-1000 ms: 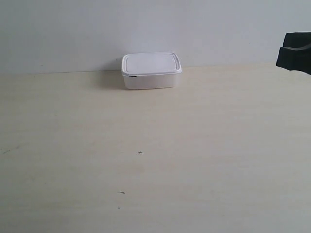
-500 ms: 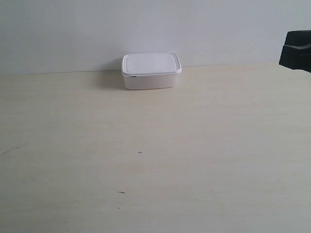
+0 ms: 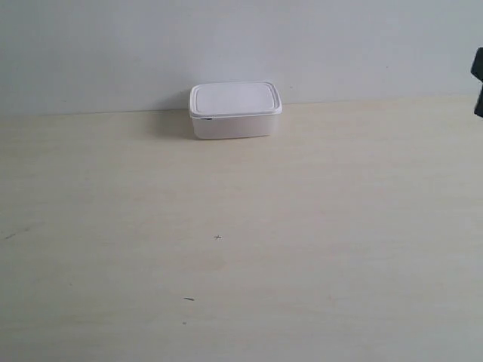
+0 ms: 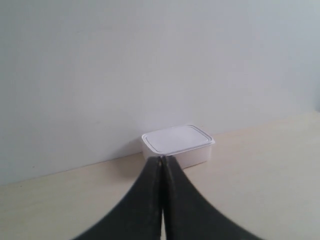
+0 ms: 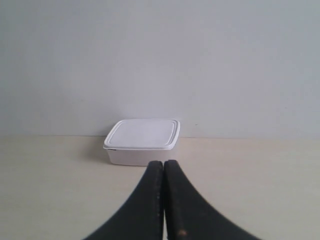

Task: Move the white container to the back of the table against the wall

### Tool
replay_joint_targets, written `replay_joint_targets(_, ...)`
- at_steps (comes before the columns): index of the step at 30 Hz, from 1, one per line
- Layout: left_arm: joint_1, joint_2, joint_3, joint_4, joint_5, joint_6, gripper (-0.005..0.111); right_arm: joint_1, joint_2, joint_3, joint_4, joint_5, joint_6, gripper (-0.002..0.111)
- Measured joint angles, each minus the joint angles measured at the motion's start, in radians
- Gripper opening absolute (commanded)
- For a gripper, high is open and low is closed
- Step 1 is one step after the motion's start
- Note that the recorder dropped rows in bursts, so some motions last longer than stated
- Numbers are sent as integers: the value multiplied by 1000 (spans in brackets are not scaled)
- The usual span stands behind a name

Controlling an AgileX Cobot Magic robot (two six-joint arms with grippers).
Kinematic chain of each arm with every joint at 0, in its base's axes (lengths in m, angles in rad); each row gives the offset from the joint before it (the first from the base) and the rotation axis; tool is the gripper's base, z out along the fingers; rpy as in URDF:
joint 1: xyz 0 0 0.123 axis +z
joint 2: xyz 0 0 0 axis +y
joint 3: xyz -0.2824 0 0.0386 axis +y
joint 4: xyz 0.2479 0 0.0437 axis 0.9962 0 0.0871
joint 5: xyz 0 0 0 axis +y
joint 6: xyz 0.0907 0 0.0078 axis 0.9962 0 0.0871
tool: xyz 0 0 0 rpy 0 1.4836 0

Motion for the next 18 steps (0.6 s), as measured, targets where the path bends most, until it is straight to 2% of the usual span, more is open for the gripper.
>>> replay_joint_targets(18,0,-322,303,13,-35,0,0,0,-531,403,-131,-27,0,0)
